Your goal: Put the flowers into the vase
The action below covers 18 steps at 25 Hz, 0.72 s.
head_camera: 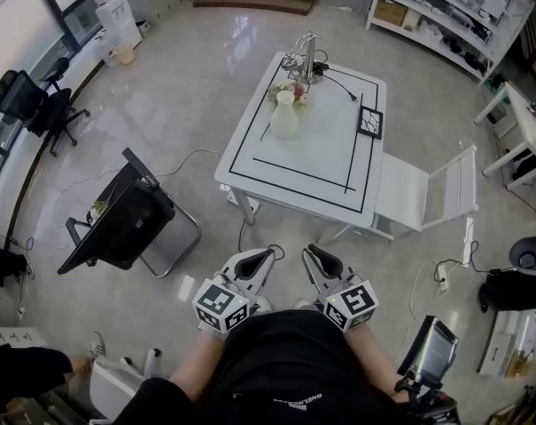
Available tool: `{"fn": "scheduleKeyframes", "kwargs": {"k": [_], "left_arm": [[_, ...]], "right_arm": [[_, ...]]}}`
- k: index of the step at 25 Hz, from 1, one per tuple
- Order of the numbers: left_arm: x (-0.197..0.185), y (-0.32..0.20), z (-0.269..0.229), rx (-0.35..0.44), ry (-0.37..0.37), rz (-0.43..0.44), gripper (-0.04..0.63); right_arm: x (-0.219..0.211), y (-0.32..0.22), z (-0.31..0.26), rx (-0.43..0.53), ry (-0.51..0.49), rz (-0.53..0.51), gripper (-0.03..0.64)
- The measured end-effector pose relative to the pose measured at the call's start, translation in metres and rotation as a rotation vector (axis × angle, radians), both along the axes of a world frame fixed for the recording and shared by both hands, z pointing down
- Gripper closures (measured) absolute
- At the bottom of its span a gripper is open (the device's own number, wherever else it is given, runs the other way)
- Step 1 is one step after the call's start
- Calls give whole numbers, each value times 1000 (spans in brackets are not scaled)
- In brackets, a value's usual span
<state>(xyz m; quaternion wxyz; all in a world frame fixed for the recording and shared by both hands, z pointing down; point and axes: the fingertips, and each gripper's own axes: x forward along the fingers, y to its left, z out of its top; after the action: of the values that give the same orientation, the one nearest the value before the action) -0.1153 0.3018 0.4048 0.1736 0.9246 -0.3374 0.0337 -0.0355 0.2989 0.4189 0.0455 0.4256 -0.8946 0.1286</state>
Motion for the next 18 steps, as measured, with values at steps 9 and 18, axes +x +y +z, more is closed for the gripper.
{"fn": "scheduleKeyframes", "kwargs": {"k": [9,18], "left_arm": [[-41,-13,16,-29,6,10,592],[-62,-35,34,-81,10,-27,592]], "right_arm": [[-28,-8,13,-19,18,43,557],[-36,-31,26,-51,16,55,557]]}}
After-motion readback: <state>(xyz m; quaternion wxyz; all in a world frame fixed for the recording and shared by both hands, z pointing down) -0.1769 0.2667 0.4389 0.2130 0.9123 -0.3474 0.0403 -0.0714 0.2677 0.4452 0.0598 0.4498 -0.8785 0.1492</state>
